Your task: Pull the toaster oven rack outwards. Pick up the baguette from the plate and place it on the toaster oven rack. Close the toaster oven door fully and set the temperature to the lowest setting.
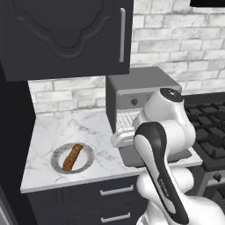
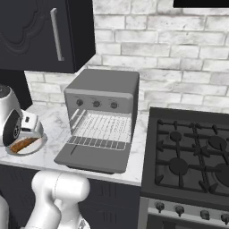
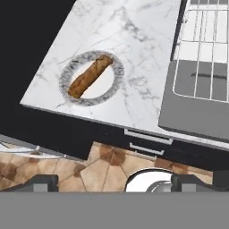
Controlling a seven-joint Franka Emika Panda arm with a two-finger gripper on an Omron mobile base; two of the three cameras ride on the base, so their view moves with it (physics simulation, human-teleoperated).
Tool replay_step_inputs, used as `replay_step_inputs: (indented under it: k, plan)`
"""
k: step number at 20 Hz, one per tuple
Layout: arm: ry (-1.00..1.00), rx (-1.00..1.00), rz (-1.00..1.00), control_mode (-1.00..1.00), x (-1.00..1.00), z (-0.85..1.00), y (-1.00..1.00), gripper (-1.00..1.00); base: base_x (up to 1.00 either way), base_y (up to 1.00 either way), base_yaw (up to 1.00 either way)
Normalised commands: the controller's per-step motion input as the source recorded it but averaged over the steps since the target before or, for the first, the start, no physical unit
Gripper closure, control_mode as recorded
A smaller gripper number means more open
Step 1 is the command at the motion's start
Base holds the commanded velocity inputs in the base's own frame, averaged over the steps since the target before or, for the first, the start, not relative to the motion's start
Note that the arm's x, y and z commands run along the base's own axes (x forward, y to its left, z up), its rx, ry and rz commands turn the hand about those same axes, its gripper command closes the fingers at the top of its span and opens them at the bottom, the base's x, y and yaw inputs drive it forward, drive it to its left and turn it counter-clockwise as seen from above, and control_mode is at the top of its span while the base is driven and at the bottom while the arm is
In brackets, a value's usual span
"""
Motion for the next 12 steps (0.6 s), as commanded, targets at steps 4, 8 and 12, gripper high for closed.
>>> replay_step_inputs:
  k: [4,8,12]
  plan:
    - [-0.02,0.03,-0.32,-1.00,0.00,-0.13,0.38,-1.00,0.00,0.00,0.00]
    - [-0.02,0.03,-0.25,-1.00,0.08,-0.15,0.38,-1.00,0.00,0.00,0.00]
    - [0.02,0.03,-0.05,-1.00,0.25,-0.06,0.27,-1.00,0.00,0.00,0.00]
